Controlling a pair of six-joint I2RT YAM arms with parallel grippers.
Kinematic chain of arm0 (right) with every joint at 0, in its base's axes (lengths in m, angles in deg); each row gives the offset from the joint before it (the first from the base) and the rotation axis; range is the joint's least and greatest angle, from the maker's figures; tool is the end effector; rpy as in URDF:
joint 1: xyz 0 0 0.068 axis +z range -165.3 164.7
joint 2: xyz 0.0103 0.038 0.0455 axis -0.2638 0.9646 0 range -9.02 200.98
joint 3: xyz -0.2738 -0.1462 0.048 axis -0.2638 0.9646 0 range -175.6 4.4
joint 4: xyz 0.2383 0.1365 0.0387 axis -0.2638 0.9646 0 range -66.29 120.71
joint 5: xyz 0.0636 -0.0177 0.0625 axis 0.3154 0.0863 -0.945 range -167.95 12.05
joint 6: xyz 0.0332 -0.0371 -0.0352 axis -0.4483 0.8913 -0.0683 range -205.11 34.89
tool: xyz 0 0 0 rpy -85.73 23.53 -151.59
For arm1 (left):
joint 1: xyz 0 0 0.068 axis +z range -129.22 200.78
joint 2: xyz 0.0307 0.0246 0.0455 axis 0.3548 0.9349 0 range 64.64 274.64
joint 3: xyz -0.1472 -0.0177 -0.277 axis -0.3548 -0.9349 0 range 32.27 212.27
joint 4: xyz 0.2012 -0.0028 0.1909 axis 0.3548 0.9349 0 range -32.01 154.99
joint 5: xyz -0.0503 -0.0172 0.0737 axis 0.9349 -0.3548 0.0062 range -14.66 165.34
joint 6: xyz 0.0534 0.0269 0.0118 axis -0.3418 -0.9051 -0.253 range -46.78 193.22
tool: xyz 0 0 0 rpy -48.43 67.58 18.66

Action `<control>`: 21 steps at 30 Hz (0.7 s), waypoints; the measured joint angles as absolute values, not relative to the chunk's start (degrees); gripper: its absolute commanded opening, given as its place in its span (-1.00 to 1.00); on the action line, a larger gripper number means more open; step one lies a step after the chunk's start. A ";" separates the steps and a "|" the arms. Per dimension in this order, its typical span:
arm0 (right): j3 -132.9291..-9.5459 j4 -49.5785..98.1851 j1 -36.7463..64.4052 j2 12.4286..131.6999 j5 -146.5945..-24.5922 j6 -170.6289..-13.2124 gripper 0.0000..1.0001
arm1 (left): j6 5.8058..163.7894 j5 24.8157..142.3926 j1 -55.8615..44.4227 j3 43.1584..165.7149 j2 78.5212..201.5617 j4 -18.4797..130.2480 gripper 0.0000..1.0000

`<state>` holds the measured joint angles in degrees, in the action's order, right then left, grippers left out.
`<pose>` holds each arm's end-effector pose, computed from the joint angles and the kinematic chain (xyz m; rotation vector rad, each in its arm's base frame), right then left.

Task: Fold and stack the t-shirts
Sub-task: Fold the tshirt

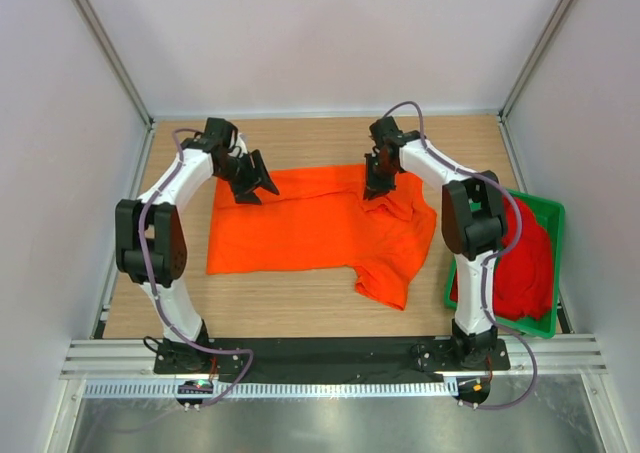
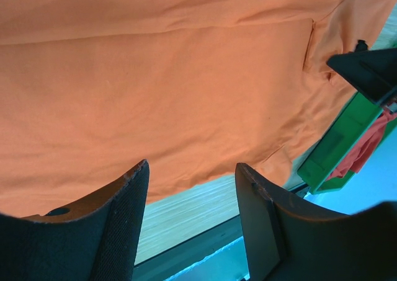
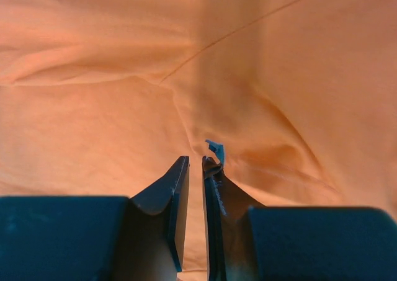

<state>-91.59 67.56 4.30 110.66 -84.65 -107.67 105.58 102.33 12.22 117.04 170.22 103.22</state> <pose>0.4514 0.1664 0.2193 0.0400 2.7962 0.3525 0.4073 -0.0823 0.2671 -0.4375 2.7660 -0.8361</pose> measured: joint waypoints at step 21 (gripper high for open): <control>-92.94 69.66 8.47 115.43 -81.29 -103.15 -0.40 | 105.49 102.37 12.22 115.27 168.27 103.29 0.18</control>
